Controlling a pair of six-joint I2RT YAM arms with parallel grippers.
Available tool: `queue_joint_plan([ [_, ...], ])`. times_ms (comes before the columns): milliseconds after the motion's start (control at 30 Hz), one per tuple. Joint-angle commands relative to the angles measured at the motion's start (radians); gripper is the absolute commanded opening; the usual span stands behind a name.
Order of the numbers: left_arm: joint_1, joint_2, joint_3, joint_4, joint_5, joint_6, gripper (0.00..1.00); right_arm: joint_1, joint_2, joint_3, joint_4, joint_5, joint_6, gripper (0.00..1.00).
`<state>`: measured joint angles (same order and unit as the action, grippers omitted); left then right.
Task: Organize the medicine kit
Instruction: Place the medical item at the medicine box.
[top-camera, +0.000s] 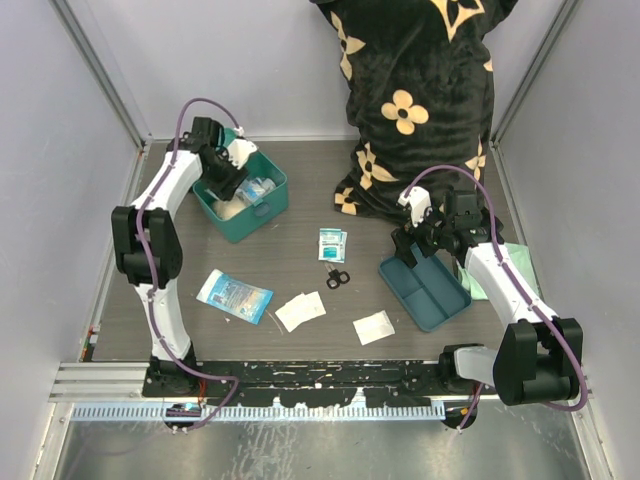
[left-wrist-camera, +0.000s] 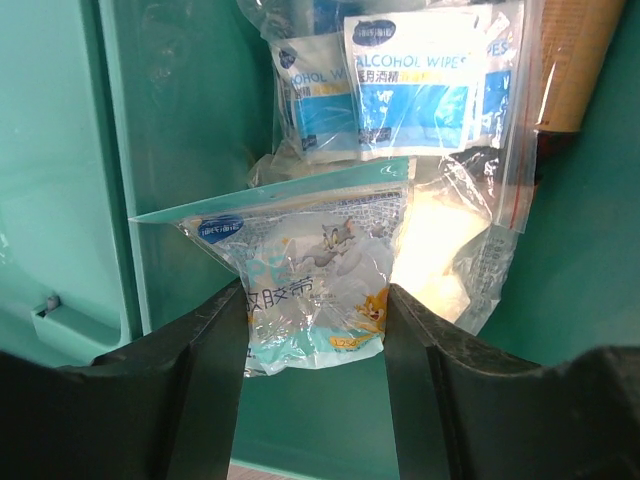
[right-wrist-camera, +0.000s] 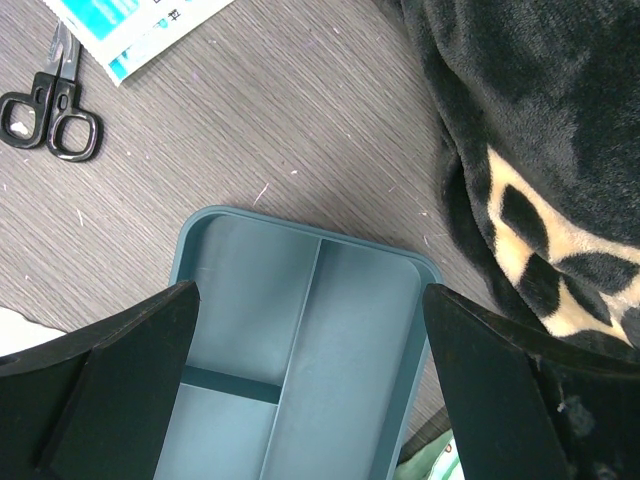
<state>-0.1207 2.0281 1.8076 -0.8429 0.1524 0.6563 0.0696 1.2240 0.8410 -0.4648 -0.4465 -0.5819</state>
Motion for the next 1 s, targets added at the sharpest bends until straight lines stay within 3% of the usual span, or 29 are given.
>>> queue_joint_plan([
  [0, 0.009, 0.012, 0.046, -0.043, -0.015, 0.049, 0.53, -0.002, 0.0, 0.012, 0.015, -0.011, -0.015, 1.0],
  [500, 0.009, 0.079, 0.086, -0.048, -0.052, 0.071, 0.58, -0.002, 0.0, 0.012, 0.015, -0.012, -0.016, 1.0],
  [967, 0.009, -0.01, 0.077, -0.044, 0.004, 0.008, 0.83, -0.002, 0.003, 0.012, 0.013, -0.011, -0.016, 1.0],
])
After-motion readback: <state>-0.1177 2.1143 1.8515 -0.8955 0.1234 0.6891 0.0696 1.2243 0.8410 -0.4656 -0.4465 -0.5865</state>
